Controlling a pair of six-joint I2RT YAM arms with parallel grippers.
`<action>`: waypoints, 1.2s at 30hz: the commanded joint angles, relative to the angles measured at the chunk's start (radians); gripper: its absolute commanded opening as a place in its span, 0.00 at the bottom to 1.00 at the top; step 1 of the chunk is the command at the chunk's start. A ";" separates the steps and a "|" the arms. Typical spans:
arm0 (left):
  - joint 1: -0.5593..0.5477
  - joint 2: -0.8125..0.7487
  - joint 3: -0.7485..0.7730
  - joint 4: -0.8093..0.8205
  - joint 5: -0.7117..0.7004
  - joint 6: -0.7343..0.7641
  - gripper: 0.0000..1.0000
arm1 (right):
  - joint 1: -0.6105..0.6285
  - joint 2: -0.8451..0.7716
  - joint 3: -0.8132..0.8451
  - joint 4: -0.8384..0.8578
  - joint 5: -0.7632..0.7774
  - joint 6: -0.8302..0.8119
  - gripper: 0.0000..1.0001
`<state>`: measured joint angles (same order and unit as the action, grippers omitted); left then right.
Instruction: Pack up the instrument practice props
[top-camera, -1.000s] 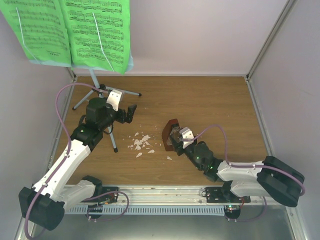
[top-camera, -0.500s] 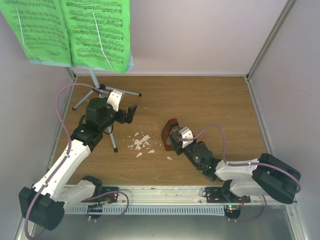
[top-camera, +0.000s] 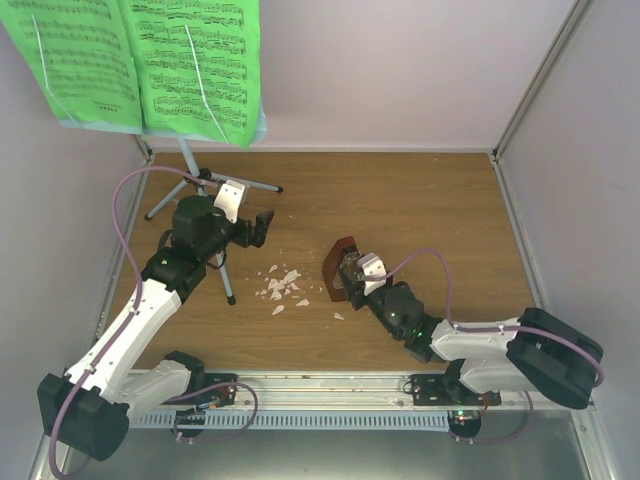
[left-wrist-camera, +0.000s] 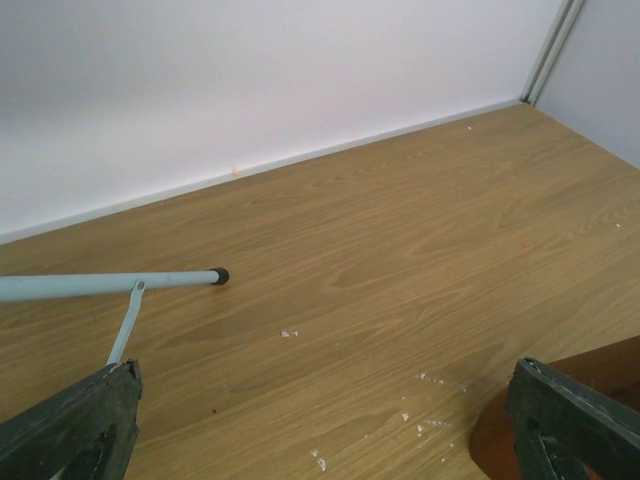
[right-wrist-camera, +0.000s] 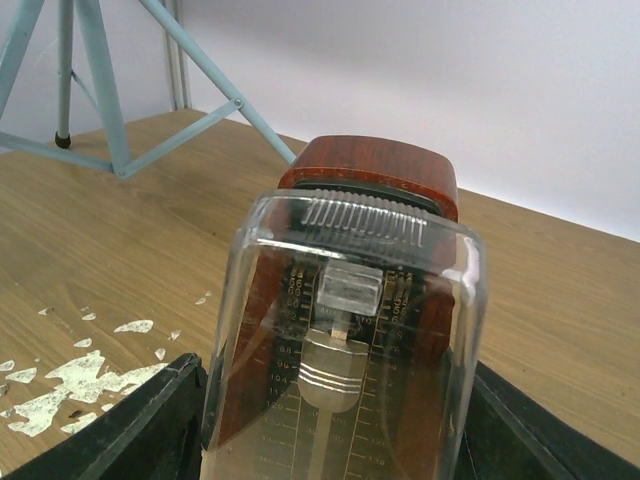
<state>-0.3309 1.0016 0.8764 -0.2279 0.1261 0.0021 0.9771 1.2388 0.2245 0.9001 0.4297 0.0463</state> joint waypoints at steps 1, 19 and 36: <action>0.003 -0.008 -0.013 0.048 0.005 0.014 0.99 | 0.009 -0.003 0.004 -0.123 0.047 0.020 0.59; 0.000 -0.012 -0.014 0.048 0.002 0.016 0.99 | 0.002 0.024 0.088 -0.233 0.028 0.023 0.73; -0.002 -0.014 -0.016 0.047 0.002 0.017 0.99 | -0.008 -0.028 0.119 -0.301 0.063 0.033 0.99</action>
<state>-0.3309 1.0016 0.8745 -0.2279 0.1257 0.0105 0.9733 1.2453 0.3222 0.6205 0.4709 0.0769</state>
